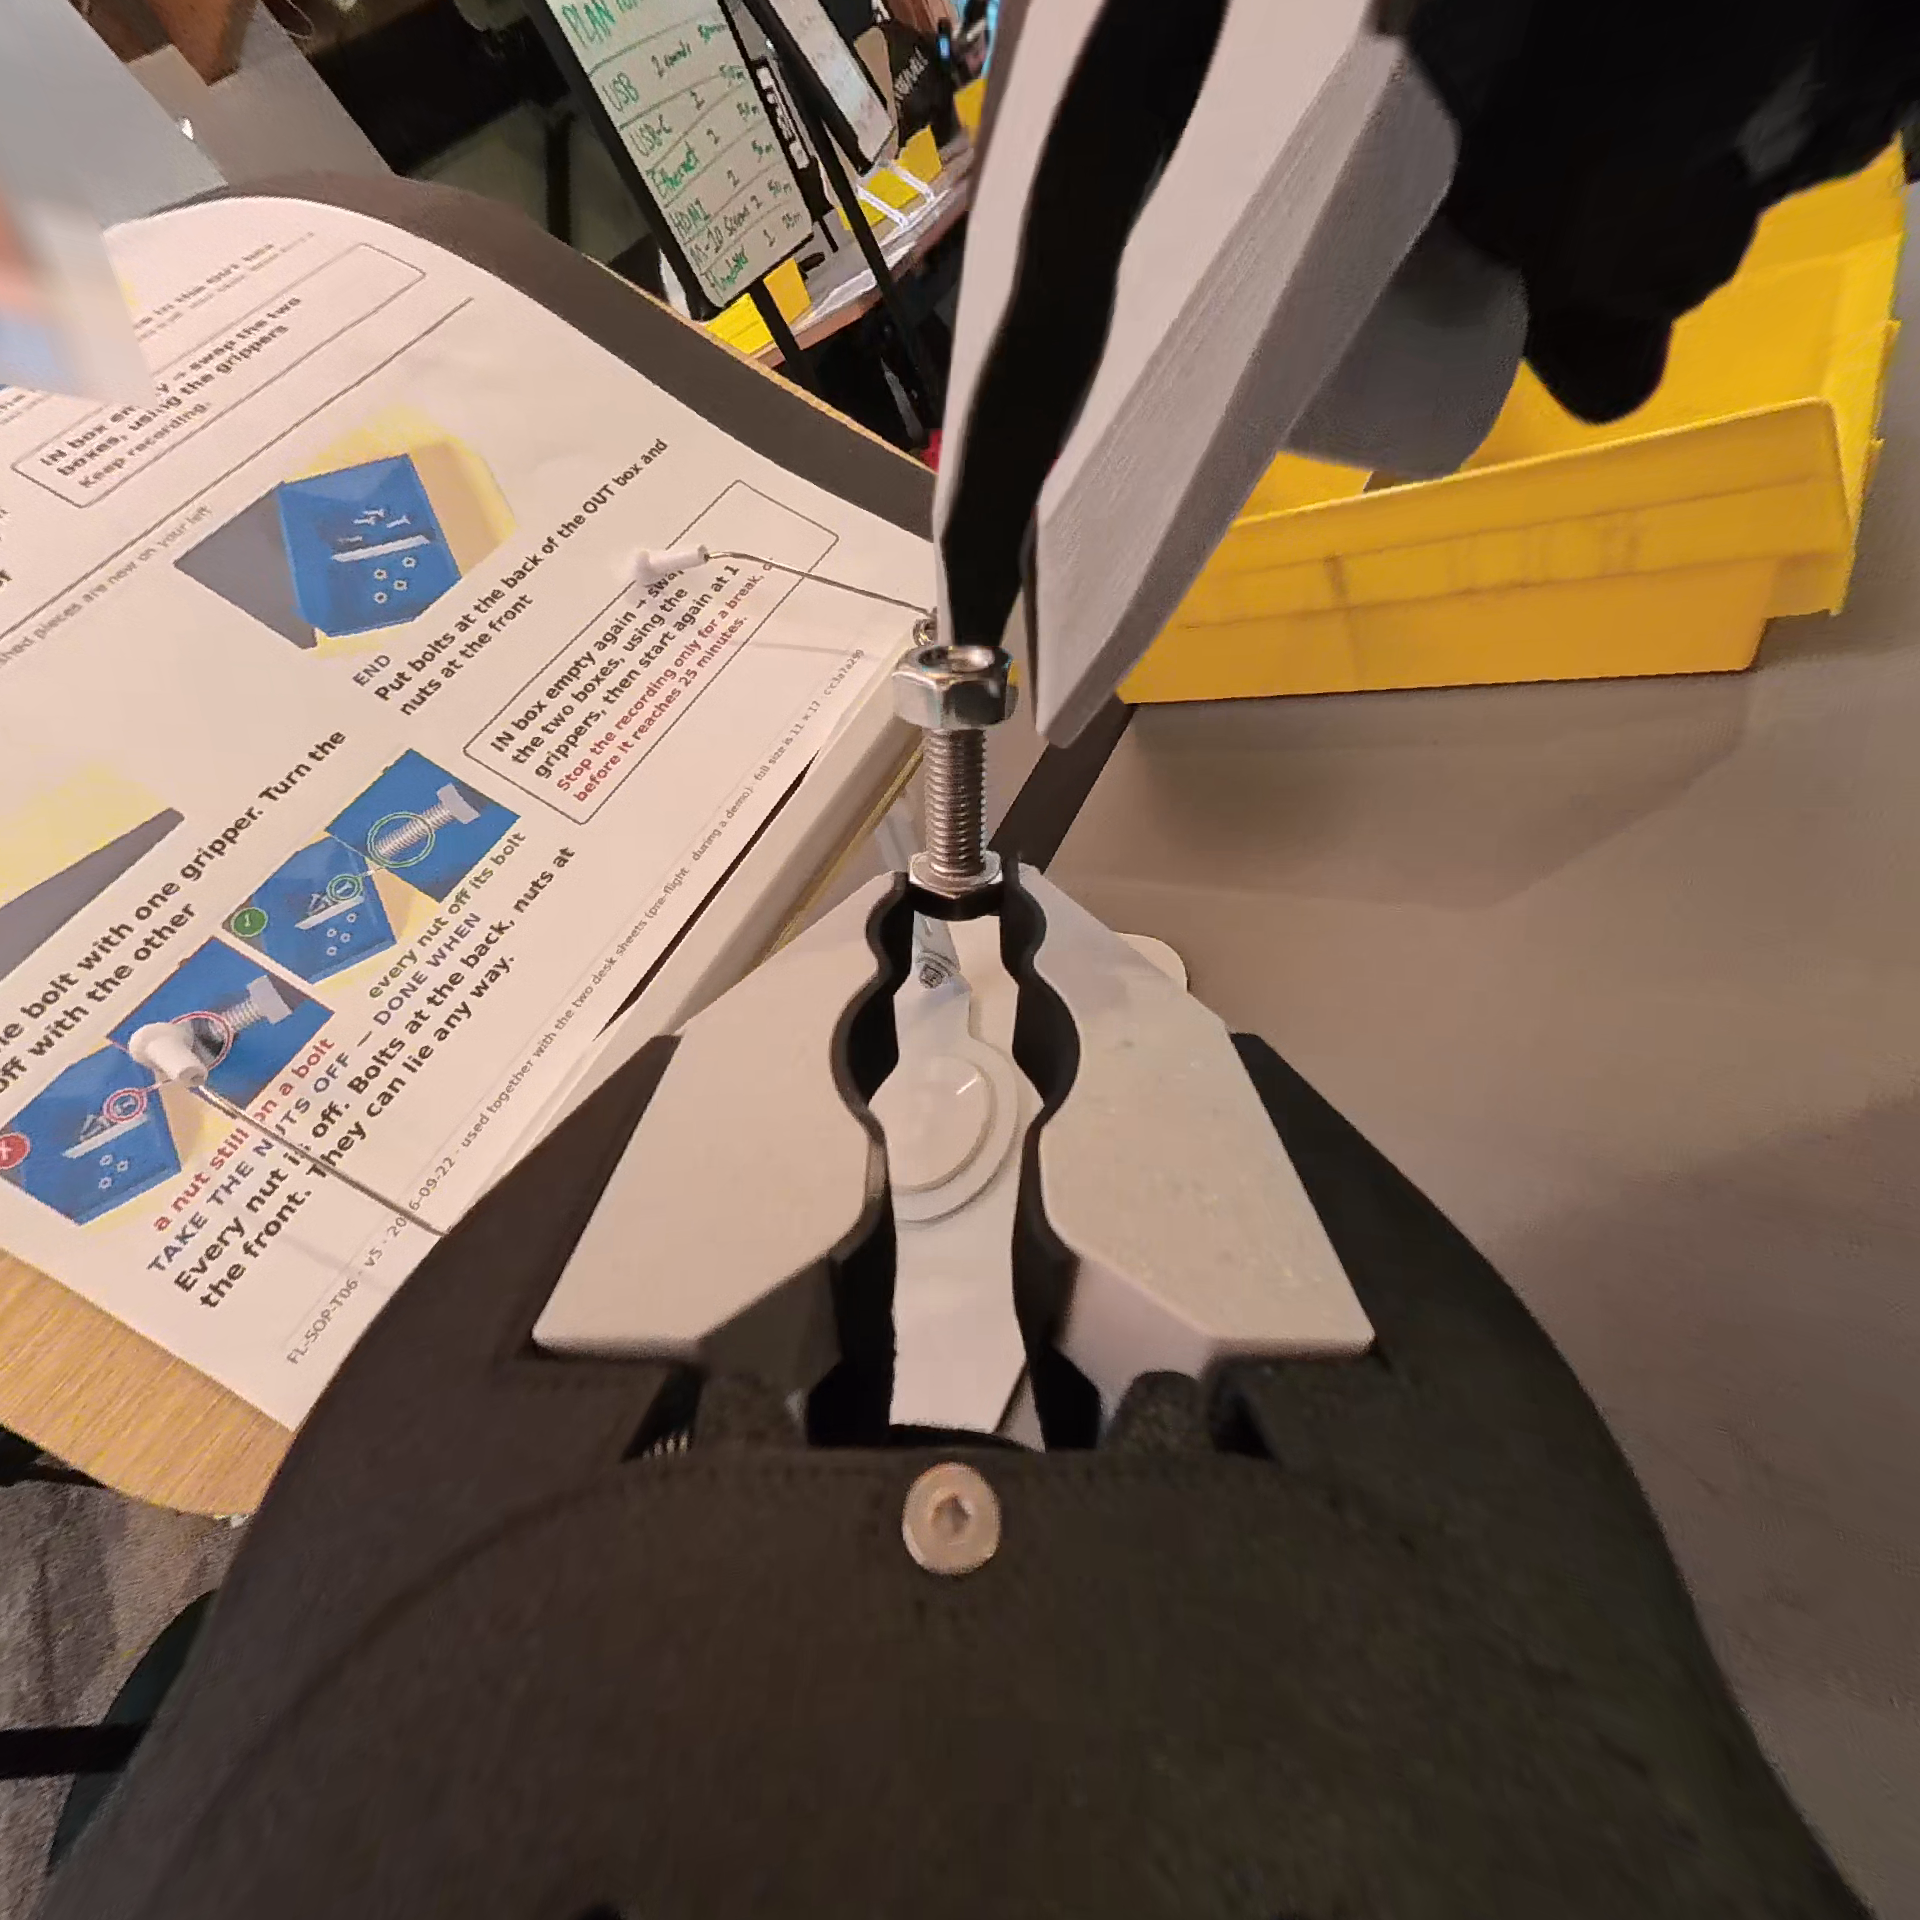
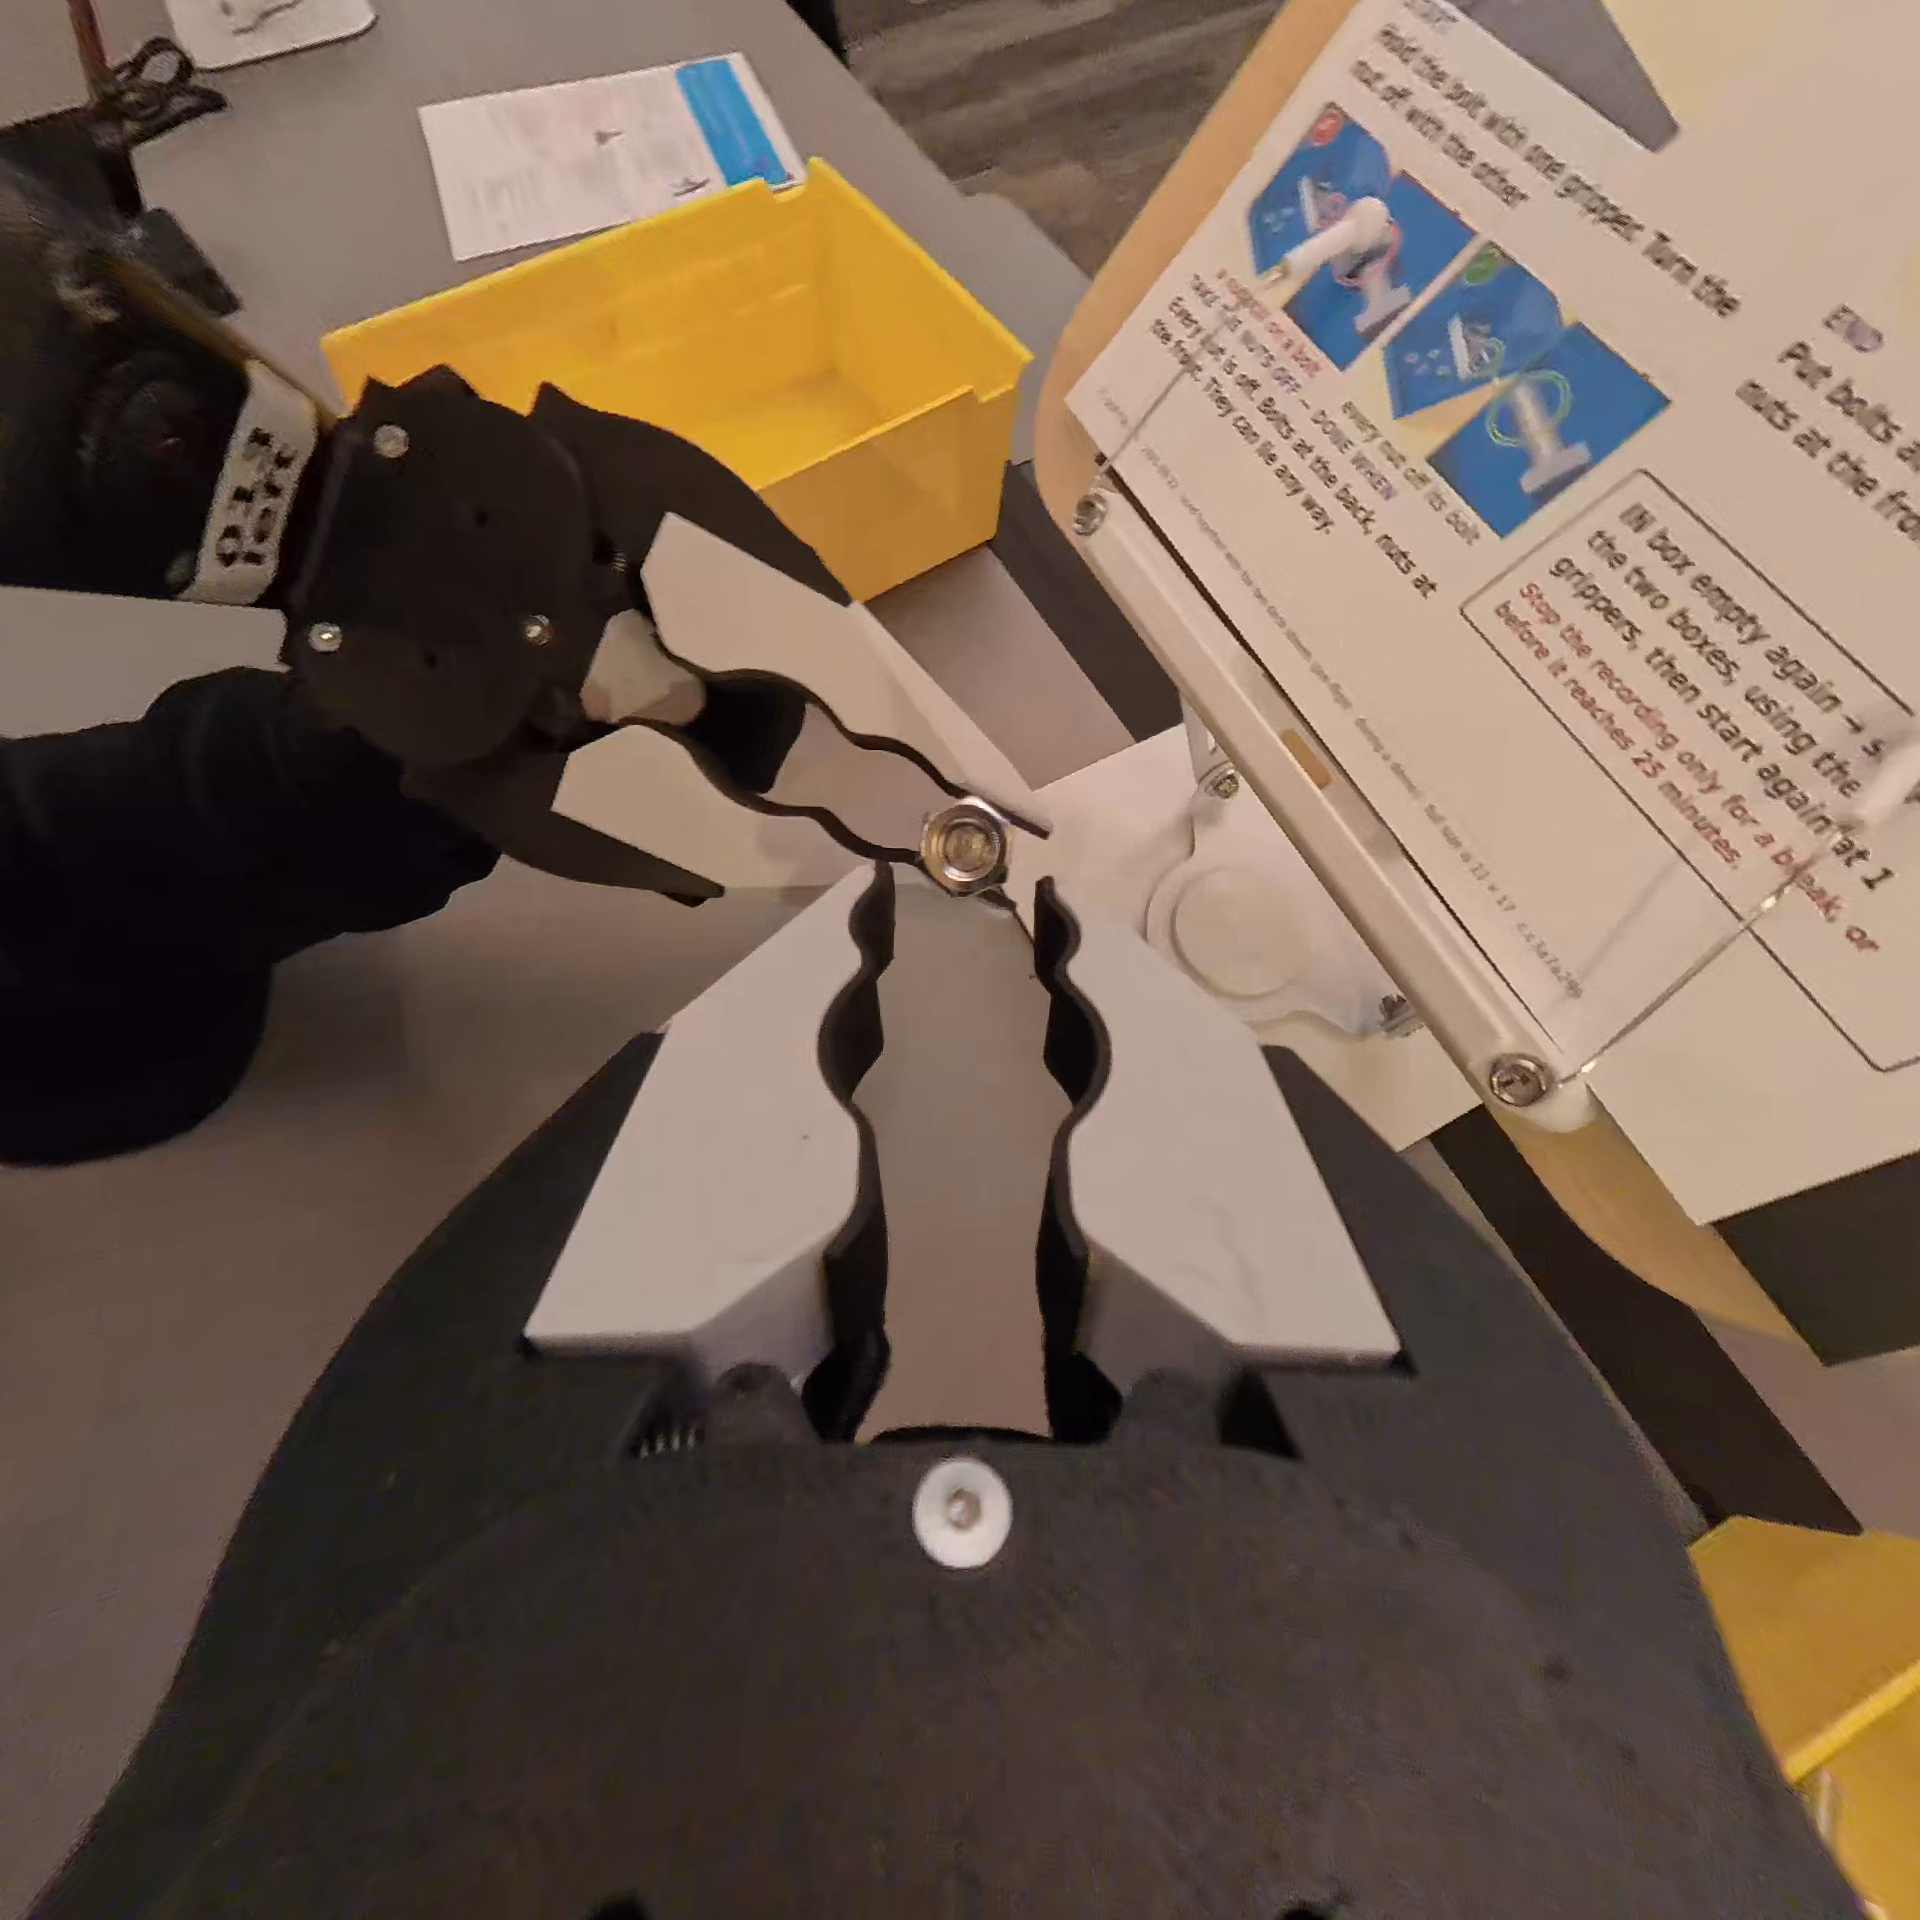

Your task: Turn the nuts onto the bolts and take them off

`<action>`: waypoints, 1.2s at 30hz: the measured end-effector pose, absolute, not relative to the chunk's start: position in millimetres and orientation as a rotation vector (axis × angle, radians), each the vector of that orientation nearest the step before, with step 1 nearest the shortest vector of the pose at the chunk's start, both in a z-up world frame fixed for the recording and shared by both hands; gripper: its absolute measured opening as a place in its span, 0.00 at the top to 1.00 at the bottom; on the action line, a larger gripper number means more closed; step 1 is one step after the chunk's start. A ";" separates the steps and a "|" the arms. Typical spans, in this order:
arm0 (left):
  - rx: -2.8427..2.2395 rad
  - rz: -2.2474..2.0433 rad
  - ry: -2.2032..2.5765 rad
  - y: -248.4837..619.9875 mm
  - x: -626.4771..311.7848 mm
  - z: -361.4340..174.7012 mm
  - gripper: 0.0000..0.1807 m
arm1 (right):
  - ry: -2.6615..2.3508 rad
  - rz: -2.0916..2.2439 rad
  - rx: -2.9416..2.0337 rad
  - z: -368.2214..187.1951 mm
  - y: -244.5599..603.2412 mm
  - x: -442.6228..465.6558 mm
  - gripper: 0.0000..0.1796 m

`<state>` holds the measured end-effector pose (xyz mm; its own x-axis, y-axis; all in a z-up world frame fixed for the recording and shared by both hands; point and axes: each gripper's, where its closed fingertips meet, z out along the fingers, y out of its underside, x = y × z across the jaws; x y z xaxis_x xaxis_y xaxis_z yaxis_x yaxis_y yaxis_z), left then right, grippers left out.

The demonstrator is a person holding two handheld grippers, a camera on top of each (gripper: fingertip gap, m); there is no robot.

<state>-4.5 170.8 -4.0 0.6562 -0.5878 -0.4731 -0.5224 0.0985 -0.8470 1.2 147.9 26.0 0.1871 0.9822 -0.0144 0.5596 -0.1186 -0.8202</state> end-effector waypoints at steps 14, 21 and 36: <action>-1.557 -0.040 0.975 171.5 -1.7 -9.3 0.92 | -1.448 0.720 -1.752 22.1 152.5 0.2 0.92; -1.561 -0.057 0.993 169.1 -1.3 -9.2 0.92 | -1.658 0.595 -1.617 20.9 149.5 1.5 0.92; -1.549 -0.156 1.015 162.1 4.9 -7.8 0.92 | -2.067 0.072 -1.236 20.5 153.2 4.9 0.77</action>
